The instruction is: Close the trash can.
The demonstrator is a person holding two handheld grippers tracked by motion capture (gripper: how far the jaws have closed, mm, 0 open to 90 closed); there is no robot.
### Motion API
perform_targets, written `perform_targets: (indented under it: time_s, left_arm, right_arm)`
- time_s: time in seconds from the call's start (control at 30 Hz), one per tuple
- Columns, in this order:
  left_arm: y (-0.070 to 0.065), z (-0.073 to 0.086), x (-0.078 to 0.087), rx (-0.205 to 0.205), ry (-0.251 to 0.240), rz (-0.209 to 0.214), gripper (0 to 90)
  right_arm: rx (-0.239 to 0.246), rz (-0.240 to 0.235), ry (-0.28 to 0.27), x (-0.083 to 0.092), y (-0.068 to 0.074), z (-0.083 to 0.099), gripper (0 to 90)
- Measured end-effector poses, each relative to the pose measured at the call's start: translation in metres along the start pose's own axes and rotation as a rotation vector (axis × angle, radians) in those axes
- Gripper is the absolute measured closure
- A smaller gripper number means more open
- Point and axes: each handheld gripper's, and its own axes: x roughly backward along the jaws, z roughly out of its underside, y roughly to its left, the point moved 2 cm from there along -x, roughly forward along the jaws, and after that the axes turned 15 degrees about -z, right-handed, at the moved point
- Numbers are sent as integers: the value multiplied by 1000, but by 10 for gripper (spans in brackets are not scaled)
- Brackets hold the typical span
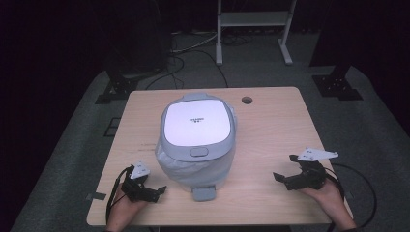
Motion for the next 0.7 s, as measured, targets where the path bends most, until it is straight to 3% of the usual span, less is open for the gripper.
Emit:
perform_targets:
  time_s: [0.23, 0.37, 0.57, 0.7]
  left_arm:
    - [0, 0, 0, -1, 0, 0, 0]
    - [0, 0, 0, -1, 0, 0, 0]
    - [0, 0, 0, -1, 1, 0, 0]
    - [0, 0, 0, 0, 0, 0, 0]
  right_arm:
    - [-23, 25, 77, -9, -10, 17, 8]
    - [-12, 69, 141, -17, -14, 24, 0]
    - [-16, 71, 184, -23, -18, 31, 0]
    - [-21, 73, 173, -23, -19, 32, 0]
